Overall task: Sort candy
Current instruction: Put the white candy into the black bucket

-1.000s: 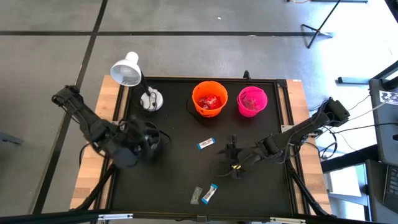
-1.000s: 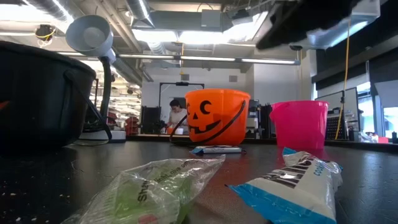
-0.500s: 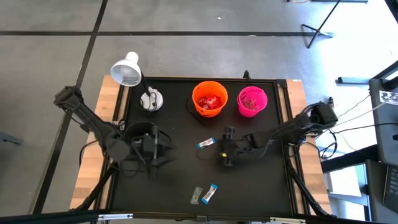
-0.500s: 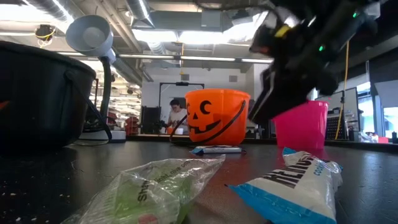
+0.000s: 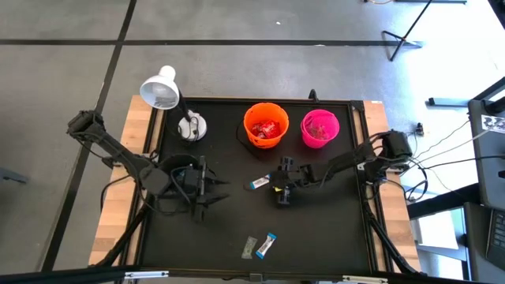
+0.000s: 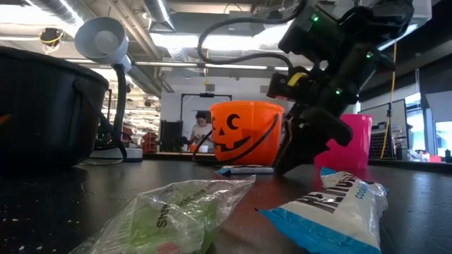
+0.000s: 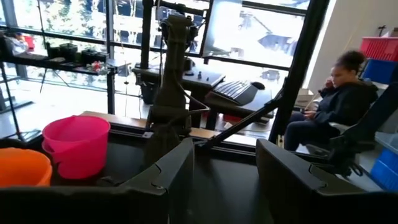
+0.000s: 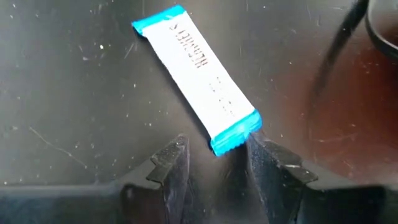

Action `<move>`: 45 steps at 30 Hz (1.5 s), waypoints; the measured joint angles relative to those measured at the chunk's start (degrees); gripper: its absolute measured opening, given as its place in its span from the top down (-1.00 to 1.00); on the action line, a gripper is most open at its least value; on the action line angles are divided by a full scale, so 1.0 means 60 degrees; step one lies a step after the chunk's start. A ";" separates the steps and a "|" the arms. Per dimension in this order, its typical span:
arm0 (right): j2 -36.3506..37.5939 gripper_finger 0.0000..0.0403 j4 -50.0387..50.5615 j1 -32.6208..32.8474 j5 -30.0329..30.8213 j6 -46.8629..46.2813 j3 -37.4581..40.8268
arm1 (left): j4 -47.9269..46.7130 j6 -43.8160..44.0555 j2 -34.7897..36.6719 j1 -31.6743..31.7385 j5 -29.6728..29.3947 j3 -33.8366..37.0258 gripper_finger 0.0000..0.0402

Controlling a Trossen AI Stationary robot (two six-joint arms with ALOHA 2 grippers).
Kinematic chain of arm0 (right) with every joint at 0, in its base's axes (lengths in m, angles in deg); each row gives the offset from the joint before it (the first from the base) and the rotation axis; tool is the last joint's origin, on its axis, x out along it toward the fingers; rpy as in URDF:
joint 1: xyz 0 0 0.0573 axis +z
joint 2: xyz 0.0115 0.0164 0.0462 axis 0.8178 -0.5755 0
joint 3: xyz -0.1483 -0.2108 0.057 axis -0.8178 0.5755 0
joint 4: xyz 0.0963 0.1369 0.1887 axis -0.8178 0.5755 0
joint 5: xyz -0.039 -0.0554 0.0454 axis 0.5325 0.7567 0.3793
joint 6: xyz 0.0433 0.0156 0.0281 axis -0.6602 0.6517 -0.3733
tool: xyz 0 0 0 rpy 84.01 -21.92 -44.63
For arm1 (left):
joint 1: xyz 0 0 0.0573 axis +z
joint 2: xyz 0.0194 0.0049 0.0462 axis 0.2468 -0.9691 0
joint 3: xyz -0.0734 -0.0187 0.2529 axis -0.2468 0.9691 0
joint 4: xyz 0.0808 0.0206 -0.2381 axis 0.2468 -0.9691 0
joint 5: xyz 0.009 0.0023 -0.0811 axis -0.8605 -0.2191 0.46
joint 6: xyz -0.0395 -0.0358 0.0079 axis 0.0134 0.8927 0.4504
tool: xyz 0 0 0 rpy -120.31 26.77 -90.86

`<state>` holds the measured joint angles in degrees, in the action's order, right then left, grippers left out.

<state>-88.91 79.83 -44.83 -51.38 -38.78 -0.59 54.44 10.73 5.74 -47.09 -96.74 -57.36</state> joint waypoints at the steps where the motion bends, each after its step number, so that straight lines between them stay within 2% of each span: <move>1: -0.0006 0.18 -0.0052 -0.0060 -0.0116 -0.0002 0.0001 | 0.0000 0.0013 0.0000 0.0026 0.0045 0.0000 0.19; 9: -0.0174 0.18 -0.0302 -0.0687 -0.1142 -0.0015 -0.0011 | 0.0000 0.0062 0.0000 0.0103 0.0088 0.0000 0.19; 14: -0.0501 0.21 -0.0457 -0.0740 -0.1252 0.0005 -0.0031 | 0.0002 0.0089 0.0000 0.0081 0.0125 0.0000 0.19; 17: -0.0536 0.37 -0.0305 -0.0726 -0.1254 0.0059 -0.0044 | 0.0000 0.0089 0.0000 0.0066 0.0128 0.0000 0.19; 23: -0.0517 0.88 -0.0169 -0.0723 -0.1254 0.0282 -0.0036 | 0.0000 0.0158 0.0000 0.0066 0.0127 0.0000 0.19; 25: -0.0517 0.96 -0.0149 -0.0723 -0.1227 0.0295 -0.0036 | -0.0004 0.0257 0.0000 0.0066 0.0128 0.0000 0.19; 29: -0.0514 0.93 -0.0142 -0.0727 -0.1250 0.0277 -0.0029 | -0.0004 0.0271 0.0000 0.0066 0.0125 0.0000 0.19; 33: -0.0249 0.98 -0.0048 -0.0637 -0.1341 0.0193 -0.0005 | -0.0004 0.0271 0.0000 0.0066 0.0125 0.0000 0.19; 41: 0.1020 0.99 0.0393 -0.0354 -0.1656 -0.0033 0.0049 | -0.0402 0.0543 0.0000 0.0066 0.0055 0.0004 0.19; 45: 0.1658 0.99 0.0281 -0.0147 -0.1679 -0.0095 0.0040 | -0.1071 0.1133 -0.0106 0.0066 -0.0386 0.0004 0.19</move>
<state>-78.96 81.51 -45.72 -61.45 -39.36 -0.35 48.02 17.54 5.10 -46.69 -99.05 -57.34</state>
